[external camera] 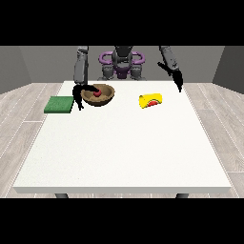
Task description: Pick the cup and pour the ball into the bowl, then pick the bowl and place it on the pad
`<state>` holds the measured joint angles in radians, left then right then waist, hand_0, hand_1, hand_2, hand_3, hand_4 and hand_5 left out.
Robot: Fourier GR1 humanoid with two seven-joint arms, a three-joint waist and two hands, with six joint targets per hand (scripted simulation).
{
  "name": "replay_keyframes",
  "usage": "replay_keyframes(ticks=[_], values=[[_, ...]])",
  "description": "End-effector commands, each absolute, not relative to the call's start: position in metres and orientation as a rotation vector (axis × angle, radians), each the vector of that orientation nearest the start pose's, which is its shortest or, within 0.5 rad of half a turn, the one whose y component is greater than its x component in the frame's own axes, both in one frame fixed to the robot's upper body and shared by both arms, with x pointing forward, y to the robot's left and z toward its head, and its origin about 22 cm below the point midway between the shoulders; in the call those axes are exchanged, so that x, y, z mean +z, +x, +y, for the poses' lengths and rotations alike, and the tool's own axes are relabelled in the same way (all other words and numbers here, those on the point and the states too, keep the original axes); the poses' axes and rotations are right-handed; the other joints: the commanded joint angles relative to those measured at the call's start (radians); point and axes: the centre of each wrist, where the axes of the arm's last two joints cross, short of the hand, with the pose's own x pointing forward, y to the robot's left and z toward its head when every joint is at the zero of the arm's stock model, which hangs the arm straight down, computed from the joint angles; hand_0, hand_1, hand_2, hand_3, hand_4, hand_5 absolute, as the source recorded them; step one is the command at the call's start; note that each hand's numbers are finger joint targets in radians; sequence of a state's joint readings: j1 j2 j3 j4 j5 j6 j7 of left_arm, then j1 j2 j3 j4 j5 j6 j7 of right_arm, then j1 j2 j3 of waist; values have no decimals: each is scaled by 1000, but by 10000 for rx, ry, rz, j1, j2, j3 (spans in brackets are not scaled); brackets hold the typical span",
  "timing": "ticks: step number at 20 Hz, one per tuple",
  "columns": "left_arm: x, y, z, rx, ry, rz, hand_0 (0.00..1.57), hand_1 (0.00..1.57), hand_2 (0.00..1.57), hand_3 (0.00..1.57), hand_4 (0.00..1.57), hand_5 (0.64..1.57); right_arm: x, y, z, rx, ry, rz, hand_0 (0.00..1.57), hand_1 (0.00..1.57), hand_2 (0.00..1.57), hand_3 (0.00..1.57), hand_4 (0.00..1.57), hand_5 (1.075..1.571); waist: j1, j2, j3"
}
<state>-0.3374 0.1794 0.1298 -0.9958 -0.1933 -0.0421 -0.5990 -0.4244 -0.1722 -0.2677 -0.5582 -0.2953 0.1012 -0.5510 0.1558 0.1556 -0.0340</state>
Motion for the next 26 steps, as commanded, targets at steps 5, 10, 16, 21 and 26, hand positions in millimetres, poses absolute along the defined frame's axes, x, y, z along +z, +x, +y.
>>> replay_keyframes(ticks=[5,10,16,21,26], values=[[4,342,254,-4629,755,-20283,0,0,0,0,0,712,-127,242,-357,1897,-5512,-12995,1571,1571,1571,1571,1253,1562,1555,1572,241],[17,351,244,-4951,461,-20398,0,0,0,0,0,715,-112,237,-382,2236,-7749,-12843,1571,1571,1571,1571,1294,1569,2180,1707,246],[4,350,230,-4891,371,-19806,0,0,0,0,0,711,-75,261,-399,1272,-7942,-11588,1571,1571,1571,1571,1179,1571,2148,650,244],[-30,333,264,-3837,805,-18368,0,0,0,0,0,709,-56,268,-398,2808,-7776,-9857,1571,1571,1571,1571,1221,1570,1402,-788,264],[-72,306,267,-3055,1138,-17024,0,0,0,0,0,726,39,303,-435,5871,-9055,-9075,1571,1571,1571,1571,1528,1567,355,-1918,261]])
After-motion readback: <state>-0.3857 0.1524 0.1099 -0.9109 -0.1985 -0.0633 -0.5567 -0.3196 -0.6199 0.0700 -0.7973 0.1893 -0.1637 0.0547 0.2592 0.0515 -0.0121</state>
